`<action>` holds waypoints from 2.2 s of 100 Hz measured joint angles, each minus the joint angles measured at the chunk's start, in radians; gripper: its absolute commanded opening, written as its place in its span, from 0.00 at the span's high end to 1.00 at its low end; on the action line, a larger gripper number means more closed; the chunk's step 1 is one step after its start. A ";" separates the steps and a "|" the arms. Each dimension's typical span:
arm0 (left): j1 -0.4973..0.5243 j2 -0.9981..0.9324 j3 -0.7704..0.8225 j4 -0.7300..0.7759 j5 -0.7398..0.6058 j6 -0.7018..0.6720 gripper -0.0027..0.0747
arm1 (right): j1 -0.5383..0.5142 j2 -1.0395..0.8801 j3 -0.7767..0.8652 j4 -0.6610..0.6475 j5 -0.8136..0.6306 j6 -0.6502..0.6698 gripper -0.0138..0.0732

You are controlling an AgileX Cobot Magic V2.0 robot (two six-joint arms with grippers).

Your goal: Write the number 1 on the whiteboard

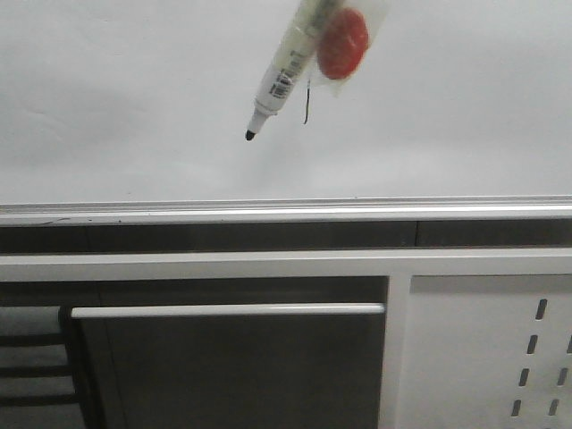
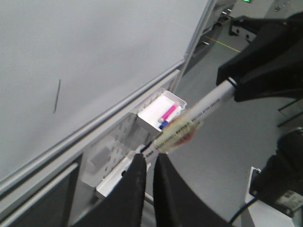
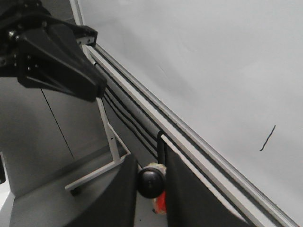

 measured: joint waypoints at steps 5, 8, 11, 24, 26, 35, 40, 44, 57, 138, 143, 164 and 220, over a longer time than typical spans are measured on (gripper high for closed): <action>0.000 0.026 0.000 -0.002 0.030 0.017 0.69 | -0.028 0.014 -0.022 0.000 0.046 0.004 0.90; -0.002 0.039 0.000 -0.004 0.042 0.029 0.64 | -0.050 0.029 -0.040 0.000 0.087 0.004 0.90; -0.012 0.052 0.000 -0.004 0.046 0.037 0.58 | -0.070 0.046 -0.059 0.000 0.128 0.005 0.90; -0.073 0.077 0.000 -0.007 0.030 0.092 0.51 | -0.104 0.114 -0.129 -0.006 0.251 0.006 0.90; -0.086 0.080 0.000 -0.007 0.020 0.100 0.51 | -0.105 0.121 -0.136 -0.006 0.260 0.006 0.90; -0.149 0.086 0.000 -0.007 -0.052 0.135 0.51 | -0.109 0.169 -0.186 -0.006 0.308 0.006 0.90; -0.183 0.086 0.000 -0.008 -0.098 0.157 0.51 | -0.109 0.191 -0.208 -0.006 0.324 0.006 0.90; -0.209 0.086 0.000 -0.010 -0.135 0.175 0.51 | -0.109 0.209 -0.227 -0.006 0.340 0.006 0.90; -0.276 0.086 0.000 -0.017 -0.232 0.213 0.51 | -0.109 0.254 -0.277 -0.006 0.393 0.006 0.90; -0.331 0.145 0.000 -0.046 -0.272 0.266 0.91 | -0.109 0.322 -0.360 0.037 0.522 0.006 0.90; -0.332 0.145 0.000 -0.046 -0.267 0.270 0.99 | -0.109 0.322 -0.360 0.037 0.516 0.006 0.87; -0.334 0.145 0.000 -0.044 -0.264 0.283 0.99 | -0.109 0.322 -0.360 0.046 0.515 0.009 0.44; -0.334 0.017 0.099 -0.333 -0.671 0.365 0.99 | -0.388 0.225 -0.360 0.064 0.440 0.057 0.34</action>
